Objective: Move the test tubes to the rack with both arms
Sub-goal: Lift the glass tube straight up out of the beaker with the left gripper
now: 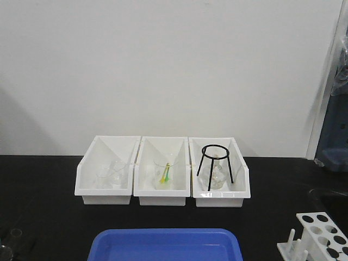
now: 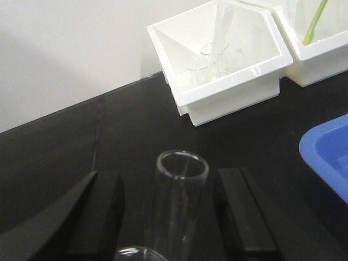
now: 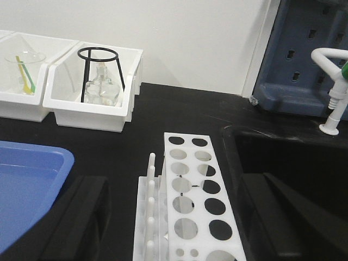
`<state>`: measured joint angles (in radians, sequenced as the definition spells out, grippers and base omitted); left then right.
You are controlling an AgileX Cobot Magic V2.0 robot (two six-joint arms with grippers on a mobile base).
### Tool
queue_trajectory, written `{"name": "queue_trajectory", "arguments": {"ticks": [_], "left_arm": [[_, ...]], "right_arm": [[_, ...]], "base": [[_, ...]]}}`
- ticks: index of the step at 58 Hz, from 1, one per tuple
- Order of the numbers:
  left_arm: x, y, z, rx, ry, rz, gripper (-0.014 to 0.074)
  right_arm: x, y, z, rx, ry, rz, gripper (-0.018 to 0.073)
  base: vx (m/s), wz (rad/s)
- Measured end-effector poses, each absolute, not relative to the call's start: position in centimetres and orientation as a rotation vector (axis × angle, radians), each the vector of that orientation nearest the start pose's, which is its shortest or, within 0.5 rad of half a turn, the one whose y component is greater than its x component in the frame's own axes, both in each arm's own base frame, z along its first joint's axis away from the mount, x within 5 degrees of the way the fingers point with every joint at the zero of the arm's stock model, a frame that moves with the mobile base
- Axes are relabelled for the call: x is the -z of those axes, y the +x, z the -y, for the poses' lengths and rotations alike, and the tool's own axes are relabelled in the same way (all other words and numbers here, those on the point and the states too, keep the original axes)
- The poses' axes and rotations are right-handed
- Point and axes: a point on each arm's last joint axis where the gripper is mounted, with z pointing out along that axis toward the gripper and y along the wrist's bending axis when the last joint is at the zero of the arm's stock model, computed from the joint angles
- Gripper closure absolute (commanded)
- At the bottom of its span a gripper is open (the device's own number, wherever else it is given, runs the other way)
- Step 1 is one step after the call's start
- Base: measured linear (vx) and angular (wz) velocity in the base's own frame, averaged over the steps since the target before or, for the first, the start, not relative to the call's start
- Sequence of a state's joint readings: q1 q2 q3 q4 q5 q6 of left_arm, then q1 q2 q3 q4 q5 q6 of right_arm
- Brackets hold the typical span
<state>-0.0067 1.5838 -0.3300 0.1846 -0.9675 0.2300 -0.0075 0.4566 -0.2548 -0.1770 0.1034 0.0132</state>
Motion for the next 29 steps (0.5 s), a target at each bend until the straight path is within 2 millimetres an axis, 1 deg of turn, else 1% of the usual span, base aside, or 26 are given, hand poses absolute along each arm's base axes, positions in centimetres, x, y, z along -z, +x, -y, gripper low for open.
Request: {"name": "queue_trajectory", "arguments": {"ticks": [21, 29], "left_arm": [[-16.53, 24.94, 1.43, -0.11, 0.394, -1.723, 0.0408], [-16.55, 24.94, 1.43, -0.111, 0.393, -1.72, 0.0484]], "right_arm": [[-25.57, 10.4, 0.25, 0.139, -0.126, -1.785, 0.0012], [-25.57, 10.4, 0.25, 0.138, -0.125, -1.785, 0.0012]], "base": [[0.0, 0.0], [0.0, 0.0]]}}
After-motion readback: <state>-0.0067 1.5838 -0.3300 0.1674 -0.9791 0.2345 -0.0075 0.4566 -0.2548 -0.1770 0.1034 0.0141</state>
